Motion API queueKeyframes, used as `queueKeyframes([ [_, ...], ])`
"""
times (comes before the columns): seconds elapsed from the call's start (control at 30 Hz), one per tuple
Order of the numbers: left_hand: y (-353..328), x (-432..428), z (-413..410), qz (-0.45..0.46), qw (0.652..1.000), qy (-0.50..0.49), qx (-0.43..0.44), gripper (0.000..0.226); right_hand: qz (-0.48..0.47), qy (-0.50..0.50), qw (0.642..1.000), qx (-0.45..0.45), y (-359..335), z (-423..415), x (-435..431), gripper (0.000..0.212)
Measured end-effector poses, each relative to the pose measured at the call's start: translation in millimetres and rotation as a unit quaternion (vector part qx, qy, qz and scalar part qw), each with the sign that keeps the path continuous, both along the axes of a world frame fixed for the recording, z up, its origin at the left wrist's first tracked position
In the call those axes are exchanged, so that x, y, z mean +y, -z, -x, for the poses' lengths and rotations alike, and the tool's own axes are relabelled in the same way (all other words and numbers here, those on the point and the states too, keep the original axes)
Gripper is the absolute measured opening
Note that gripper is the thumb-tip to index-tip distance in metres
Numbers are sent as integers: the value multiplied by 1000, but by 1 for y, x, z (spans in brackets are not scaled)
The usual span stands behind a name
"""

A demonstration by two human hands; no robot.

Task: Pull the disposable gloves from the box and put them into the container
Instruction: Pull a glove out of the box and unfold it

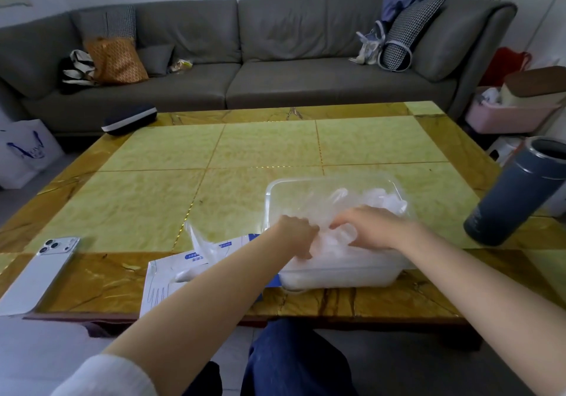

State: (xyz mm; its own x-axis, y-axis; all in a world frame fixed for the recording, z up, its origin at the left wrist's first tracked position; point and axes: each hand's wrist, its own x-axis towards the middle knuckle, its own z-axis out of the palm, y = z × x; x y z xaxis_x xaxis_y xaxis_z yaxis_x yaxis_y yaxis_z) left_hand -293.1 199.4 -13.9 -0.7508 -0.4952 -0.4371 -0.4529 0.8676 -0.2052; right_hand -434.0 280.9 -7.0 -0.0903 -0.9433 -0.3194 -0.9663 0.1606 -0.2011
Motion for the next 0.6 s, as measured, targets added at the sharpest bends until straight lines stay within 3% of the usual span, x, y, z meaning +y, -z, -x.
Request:
queueKeyframes([
  [0.23, 15, -11, 7, -42, 995, -45, -79, 64, -91, -9, 996, 23, 22, 17, -8, 56],
  [0.33, 17, -9, 7, -52, 994, -53, -77, 63, -96, -34, 993, 54, 23, 14, -11, 58],
  [0.43, 11, -9, 7, -65, 993, -53, -78, 61, -81, -28, 996, 15, 14, 12, -7, 54],
  [0.5, 0, -9, 3, -59, 996, -45, -55, 56, -78, -12, 997, 11, 3, 9, -4, 51],
  [0.6, -27, -8, -13, -35, 997, -36, 57, 49, -26, 1, 997, 77, -23, -9, -3, 39],
])
